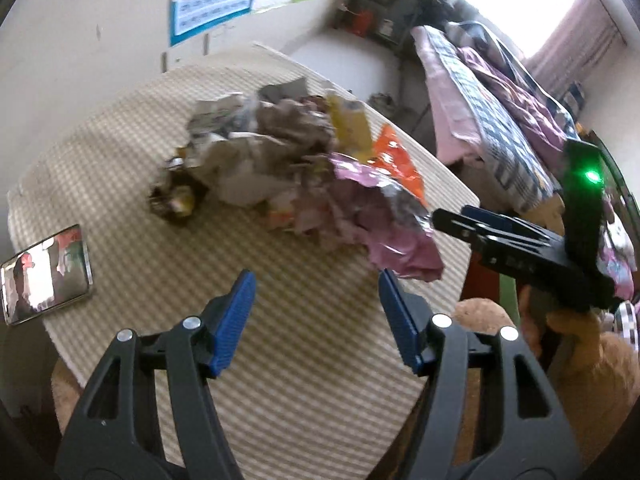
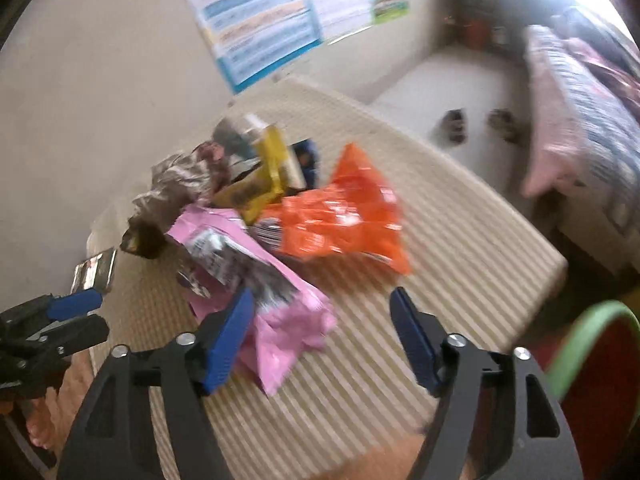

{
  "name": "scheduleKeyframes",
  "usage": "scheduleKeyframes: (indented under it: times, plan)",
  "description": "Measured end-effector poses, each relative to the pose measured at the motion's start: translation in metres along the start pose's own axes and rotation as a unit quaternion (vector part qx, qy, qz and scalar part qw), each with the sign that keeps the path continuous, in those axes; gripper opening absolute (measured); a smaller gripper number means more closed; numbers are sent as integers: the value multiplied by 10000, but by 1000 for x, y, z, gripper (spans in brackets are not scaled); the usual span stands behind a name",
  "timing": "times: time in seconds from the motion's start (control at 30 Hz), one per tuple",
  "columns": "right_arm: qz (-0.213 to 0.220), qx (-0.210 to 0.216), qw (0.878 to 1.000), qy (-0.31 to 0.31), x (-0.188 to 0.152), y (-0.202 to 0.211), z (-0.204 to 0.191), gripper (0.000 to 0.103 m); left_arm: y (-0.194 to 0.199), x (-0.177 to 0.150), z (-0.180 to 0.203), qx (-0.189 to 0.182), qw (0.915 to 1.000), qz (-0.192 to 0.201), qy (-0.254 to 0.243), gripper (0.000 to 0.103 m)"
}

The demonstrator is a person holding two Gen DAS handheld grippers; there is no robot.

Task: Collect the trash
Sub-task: 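Grasp the pink chip bag with the right tool while the left tool grasps a brown wrapper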

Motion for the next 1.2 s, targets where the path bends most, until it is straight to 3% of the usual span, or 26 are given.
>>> scheduleKeyframes:
  times: [0.17, 0.23, 0.4, 0.6, 0.83, 0.93, 1.0, 1.2]
  plan:
    - [-473, 404, 9980, -124, -3, -33, -5, 74, 0, 0, -22, 50, 9998, 1, 217, 61]
    - [-620, 494, 9966, -234, -10, -41, -7, 56, -1, -2, -31, 77, 9996, -4, 276, 62]
    - [-358, 520, 9970, -437, -23, -26, -15, 43, -8, -2, -52, 249, 9986, -19, 465, 62]
    - [229, 509, 9948, -851, -47, 15, -33, 43, -16, 10, -88, 677, 9955, 58, 666, 62]
    - [474, 151, 9957, -781, -64, 29, -36, 44, -46, 36, -98, 1029, 9943, -5, 278, 60]
    - [461, 134, 9955, -814, -66, 26, -36, 44, -61, 44, -100, 1004, 9944, -111, 299, 53]
    - [432, 113, 9957, -807, -68, 24, -35, 44, -72, 45, -104, 1051, 9937, -245, 312, 39]
    - [448, 99, 9961, -748, -71, 26, -37, 44, -71, 43, -104, 1070, 9933, -248, 363, 39]
Point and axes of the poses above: each gripper's, at about its wrist camera, not at the fingertips, and y roughly against the way its jaws point, z to its right, x to its top, the point moved 8 cm from there along -y, roughly the way its jaws point, and after that the axes turned 10 degrees about x, right-handed, at the moved point
